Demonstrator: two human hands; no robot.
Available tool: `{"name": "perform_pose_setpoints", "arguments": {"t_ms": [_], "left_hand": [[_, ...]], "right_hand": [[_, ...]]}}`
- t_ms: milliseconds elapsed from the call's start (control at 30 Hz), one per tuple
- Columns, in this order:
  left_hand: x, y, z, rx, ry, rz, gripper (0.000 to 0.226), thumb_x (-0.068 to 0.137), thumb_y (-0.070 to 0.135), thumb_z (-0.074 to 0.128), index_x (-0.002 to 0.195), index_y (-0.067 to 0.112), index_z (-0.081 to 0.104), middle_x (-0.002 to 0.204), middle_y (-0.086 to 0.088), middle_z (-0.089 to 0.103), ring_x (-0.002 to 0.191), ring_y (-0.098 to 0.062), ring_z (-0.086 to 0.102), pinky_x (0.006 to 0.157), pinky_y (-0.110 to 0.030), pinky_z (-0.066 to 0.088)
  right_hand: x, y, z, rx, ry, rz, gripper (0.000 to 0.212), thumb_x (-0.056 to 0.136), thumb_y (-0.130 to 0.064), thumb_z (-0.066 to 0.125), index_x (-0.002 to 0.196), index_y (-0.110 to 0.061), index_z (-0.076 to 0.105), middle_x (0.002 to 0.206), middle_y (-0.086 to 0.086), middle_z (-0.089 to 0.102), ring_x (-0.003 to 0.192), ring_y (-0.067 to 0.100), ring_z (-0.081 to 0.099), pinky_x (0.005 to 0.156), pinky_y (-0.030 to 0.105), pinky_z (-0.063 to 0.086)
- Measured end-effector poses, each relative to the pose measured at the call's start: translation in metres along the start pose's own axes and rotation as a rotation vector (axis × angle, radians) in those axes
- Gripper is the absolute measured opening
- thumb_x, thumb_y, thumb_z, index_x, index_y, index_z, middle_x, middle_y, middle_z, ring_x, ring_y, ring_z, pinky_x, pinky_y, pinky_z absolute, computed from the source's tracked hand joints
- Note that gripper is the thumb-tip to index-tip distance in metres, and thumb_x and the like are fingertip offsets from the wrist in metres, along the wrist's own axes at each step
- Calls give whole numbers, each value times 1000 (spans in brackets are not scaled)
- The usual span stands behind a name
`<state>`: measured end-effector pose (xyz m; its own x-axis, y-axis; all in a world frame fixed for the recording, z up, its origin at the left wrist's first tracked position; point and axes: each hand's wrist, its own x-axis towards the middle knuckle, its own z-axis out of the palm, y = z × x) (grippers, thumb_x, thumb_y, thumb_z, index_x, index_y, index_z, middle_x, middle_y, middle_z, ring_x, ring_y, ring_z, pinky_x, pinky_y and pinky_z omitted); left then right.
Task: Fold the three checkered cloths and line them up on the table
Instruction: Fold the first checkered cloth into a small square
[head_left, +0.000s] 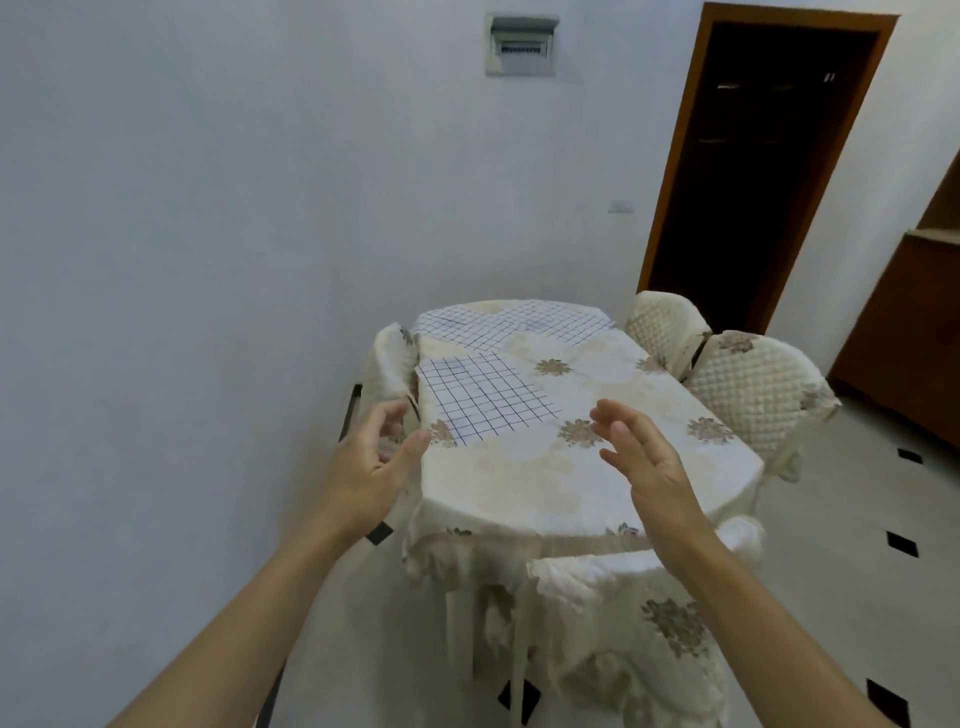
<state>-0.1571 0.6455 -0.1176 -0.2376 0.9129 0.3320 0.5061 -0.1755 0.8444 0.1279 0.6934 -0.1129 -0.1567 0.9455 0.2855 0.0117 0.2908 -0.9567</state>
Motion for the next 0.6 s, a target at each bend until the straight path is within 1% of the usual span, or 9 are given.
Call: {"name": "perform_pose_setpoints", "arguments": {"t_ms": [67,167,267,300,367,400,467,533,600], "left_hand": [[26,-16,-4,-23,-20,-9,53,92,50,58,137,26,48,128,5,55,98,16,53,72,-6,43],[65,-37,-11,-32,-54,-30,57,85,60,57,133,32,50,122,5,57,93,10,58,71,-9,42],[98,-63,-11,-50,-87,-25,69,75,73,53,133,36,49,121,11,56,103,-5,60,76,-15,43],[106,-72,-10,-50,-92,-30,69,75,74,52,133,36,50,121,13,55,106,-7,59,77,-17,43],[120,-92,-4,-16,-102,-37,60,79,69,54,129,35,53,120,17,55,107,-7,59,76,-15,42],[127,-102,-1,13,-115,-37,50,84,63,57,126,36,54,119,19,55,107,-6,58,74,-12,41],[143,-123,7,23,-149,-45,33,89,50,62,120,41,55,120,20,54,110,-3,56,75,-12,44],[162,-141,17,7,-165,-52,31,85,50,62,115,47,53,122,21,54,112,0,54,80,-17,47],[185,-156,28,7,-177,-54,39,80,57,59,117,44,56,121,23,54,111,3,53,85,-23,50]], "right_hand": [[22,10,19,-4,18,17,31,98,-35,47,127,-28,57,128,-12,60,123,3,53,111,43,38],[58,19,44,-31,26,30,34,96,-38,48,127,-28,57,129,-13,60,125,2,51,112,41,36],[92,34,63,-52,43,47,32,98,-36,48,128,-27,56,129,-14,60,125,1,50,113,38,36],[100,40,68,-52,45,60,31,99,-35,48,128,-27,57,129,-13,60,125,2,50,112,39,36],[115,57,76,-58,52,90,33,97,-39,49,128,-28,57,129,-14,60,125,2,51,112,41,36],[123,65,80,-61,55,110,36,95,-43,50,128,-29,57,129,-14,60,125,2,51,112,41,36],[139,81,86,-51,66,144,43,89,-46,50,128,-29,57,129,-13,60,124,2,51,112,42,37],[156,98,91,-43,77,166,44,88,-47,50,128,-28,57,128,-13,61,124,2,51,112,42,37],[178,114,93,-35,76,183,42,89,-46,50,127,-30,57,128,-16,60,124,1,51,112,41,37]]}}
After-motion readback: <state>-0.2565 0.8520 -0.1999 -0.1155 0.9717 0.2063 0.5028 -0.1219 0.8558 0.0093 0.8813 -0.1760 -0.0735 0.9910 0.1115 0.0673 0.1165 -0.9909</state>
